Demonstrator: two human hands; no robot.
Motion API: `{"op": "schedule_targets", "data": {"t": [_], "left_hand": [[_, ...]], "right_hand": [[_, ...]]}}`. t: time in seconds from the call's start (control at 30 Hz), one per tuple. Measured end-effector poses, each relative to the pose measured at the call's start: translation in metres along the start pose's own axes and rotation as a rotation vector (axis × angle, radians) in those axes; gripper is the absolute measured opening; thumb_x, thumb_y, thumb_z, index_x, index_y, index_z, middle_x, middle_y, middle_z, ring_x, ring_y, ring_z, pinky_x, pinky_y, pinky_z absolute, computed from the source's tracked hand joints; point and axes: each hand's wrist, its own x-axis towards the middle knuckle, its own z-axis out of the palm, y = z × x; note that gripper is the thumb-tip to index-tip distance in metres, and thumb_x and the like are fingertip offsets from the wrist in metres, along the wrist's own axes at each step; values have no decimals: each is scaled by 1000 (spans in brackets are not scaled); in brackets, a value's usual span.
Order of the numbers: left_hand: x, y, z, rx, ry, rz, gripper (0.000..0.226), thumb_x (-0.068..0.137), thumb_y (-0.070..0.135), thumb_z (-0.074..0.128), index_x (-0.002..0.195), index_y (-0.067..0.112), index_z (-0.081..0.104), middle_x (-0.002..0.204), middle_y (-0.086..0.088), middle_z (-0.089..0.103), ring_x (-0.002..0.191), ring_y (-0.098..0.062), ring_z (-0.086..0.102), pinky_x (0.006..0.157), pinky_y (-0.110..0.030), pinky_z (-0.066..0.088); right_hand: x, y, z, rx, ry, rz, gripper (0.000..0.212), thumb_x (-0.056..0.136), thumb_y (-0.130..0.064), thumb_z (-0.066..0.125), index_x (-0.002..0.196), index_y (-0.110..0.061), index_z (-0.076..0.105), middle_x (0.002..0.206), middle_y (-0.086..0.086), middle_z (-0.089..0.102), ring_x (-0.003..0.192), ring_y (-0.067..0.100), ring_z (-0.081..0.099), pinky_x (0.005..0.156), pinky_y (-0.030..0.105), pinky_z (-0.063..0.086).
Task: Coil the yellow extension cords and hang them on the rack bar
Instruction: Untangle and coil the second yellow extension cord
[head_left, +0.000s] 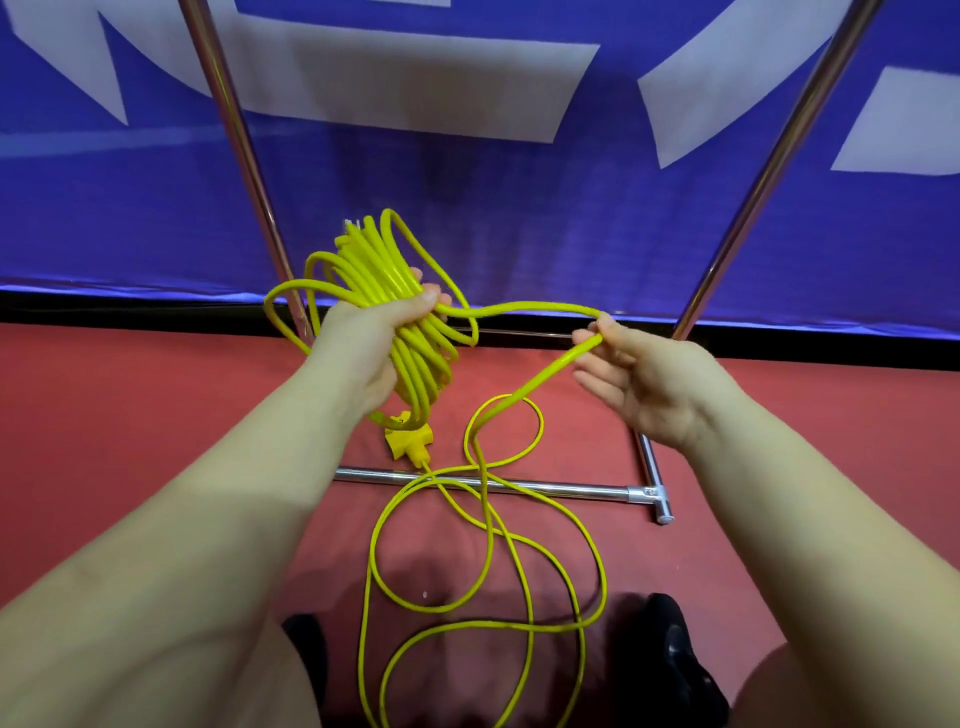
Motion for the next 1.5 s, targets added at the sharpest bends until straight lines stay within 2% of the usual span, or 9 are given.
{"op": "schedule_targets", "data": {"t": [0.1, 0.3, 0.47, 0.73, 0.83, 0.97, 1.2, 1.4, 1.5], "left_hand": [[-17, -4, 14, 179, -102, 80, 8, 78, 6, 71, 79, 13, 68, 87, -16, 71, 75, -29, 66, 71, -41, 53], [-39, -12, 26, 443, -337, 34, 11, 82, 4, 67, 82, 14, 62, 57, 1, 66, 52, -12, 65, 51, -25, 54], [-47, -11, 33, 496, -407, 16, 13, 79, 2, 69, 84, 13, 63, 66, 5, 69, 59, -8, 66, 56, -20, 53], [-54, -11, 36, 519, -543, 2, 29, 77, -2, 70, 96, 17, 61, 90, -10, 72, 86, -21, 69, 77, -33, 58], [-54, -10, 37, 499, -476, 33, 25, 77, 1, 70, 98, 12, 64, 99, -25, 68, 89, -32, 67, 82, -42, 55], [-45, -11, 33, 371, -289, 13, 27, 78, 0, 68, 102, -11, 61, 80, -19, 66, 62, -25, 64, 60, -37, 57], [-29, -7, 24, 57, -8, -144, 4, 84, 2, 62, 81, 0, 63, 70, -12, 66, 56, -17, 64, 53, -31, 55], [-24, -3, 19, -40, 65, -144, 8, 86, 5, 60, 82, 1, 65, 56, -6, 67, 46, -14, 62, 48, -26, 53], [-17, 4, 11, -82, 101, -141, 9, 88, 6, 59, 82, 2, 65, 56, -5, 66, 45, -14, 61, 47, -25, 54]], "right_hand": [[4, -2, 2, 196, 74, 40, 18, 94, -17, 53, 78, -10, 57, 55, -2, 68, 49, 8, 66, 49, 21, 56], [10, 3, 8, 349, 167, 134, 18, 93, -12, 54, 78, -2, 56, 46, 6, 63, 41, 14, 64, 47, 27, 54], [11, 3, 13, 410, 161, 209, 16, 92, -9, 55, 78, 0, 56, 46, 11, 62, 38, 18, 62, 42, 30, 53], [18, 5, 19, 403, 81, 226, 20, 89, -19, 61, 77, -2, 57, 50, 5, 64, 41, 10, 63, 41, 23, 53], [17, 2, 19, 258, 36, 151, 31, 89, -37, 58, 81, -7, 57, 58, 1, 67, 47, 6, 65, 45, 21, 53], [9, 5, 23, -277, 39, -6, 54, 80, -61, 53, 81, -8, 59, 65, 3, 63, 48, 11, 65, 50, 24, 54], [4, 41, 24, -1182, -307, -74, 40, 67, -50, 75, 75, -12, 70, 71, 9, 69, 63, 17, 64, 64, 33, 53], [10, 69, 25, -1122, -482, -14, 29, 77, -37, 73, 78, -19, 51, 67, -5, 52, 59, 6, 43, 57, 17, 35], [10, 79, 18, -1191, -577, 96, 22, 82, -35, 69, 78, -21, 53, 73, -3, 52, 71, 12, 45, 65, 25, 36]]}}
